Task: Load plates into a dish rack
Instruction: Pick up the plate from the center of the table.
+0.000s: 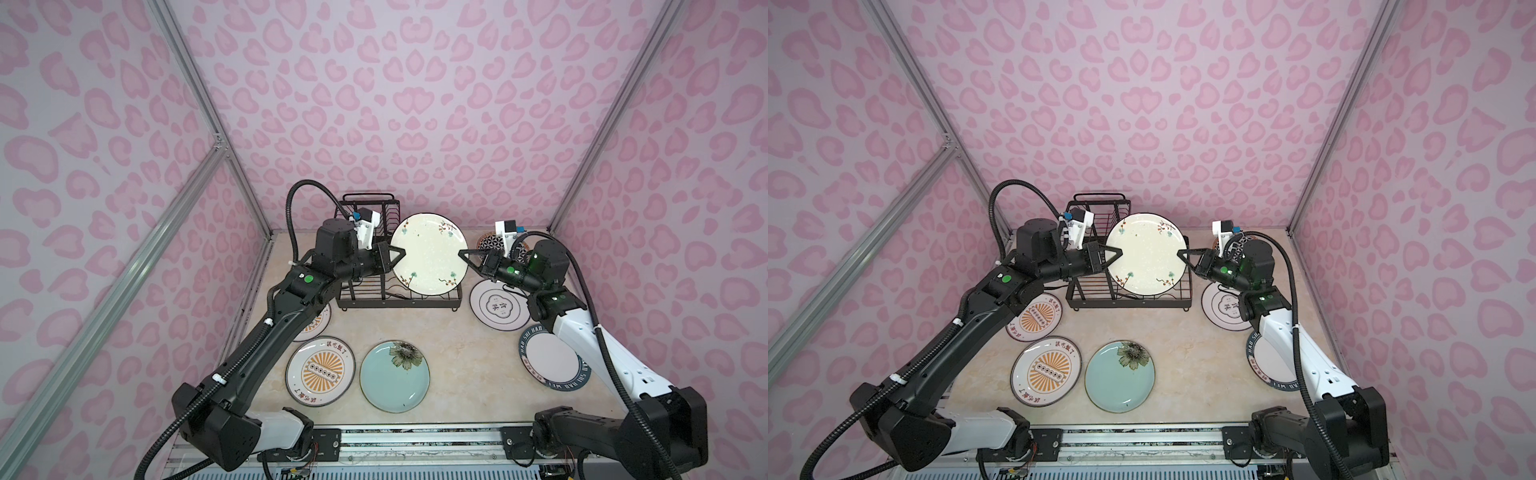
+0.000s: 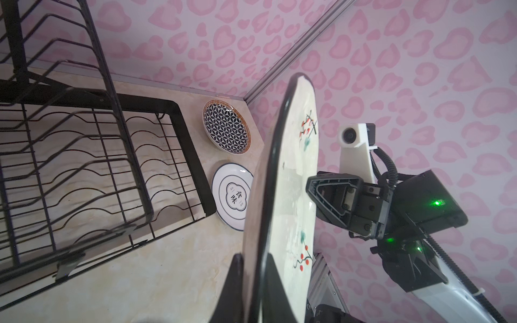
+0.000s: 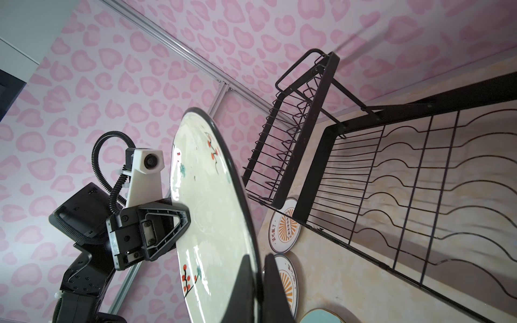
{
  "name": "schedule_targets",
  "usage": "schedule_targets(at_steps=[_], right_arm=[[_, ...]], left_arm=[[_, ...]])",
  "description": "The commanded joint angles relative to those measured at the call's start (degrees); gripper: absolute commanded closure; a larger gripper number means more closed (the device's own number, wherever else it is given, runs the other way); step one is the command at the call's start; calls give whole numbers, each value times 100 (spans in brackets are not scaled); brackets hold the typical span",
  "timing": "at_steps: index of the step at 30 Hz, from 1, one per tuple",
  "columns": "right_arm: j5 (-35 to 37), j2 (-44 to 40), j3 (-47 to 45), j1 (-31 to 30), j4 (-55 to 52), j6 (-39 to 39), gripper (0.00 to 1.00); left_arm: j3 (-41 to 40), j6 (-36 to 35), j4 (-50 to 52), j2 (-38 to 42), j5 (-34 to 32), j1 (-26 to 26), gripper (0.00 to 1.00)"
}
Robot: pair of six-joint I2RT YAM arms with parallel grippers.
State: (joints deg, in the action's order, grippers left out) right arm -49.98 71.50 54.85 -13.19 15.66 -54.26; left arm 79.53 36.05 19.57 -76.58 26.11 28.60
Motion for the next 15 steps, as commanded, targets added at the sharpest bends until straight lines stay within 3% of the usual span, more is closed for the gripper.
schedule_targets(at_steps=[1, 8, 15], right_arm=[[-198, 21, 62, -30, 528, -145, 100], [-256, 48, 65, -33, 741, -271, 80], [-324, 65, 64, -34, 852, -343, 72]], left_arm=[[-23, -327, -425, 64, 292, -3, 96], [-6, -271, -610, 37, 660, -30, 96], [-65, -30, -898, 37, 925, -65, 96]])
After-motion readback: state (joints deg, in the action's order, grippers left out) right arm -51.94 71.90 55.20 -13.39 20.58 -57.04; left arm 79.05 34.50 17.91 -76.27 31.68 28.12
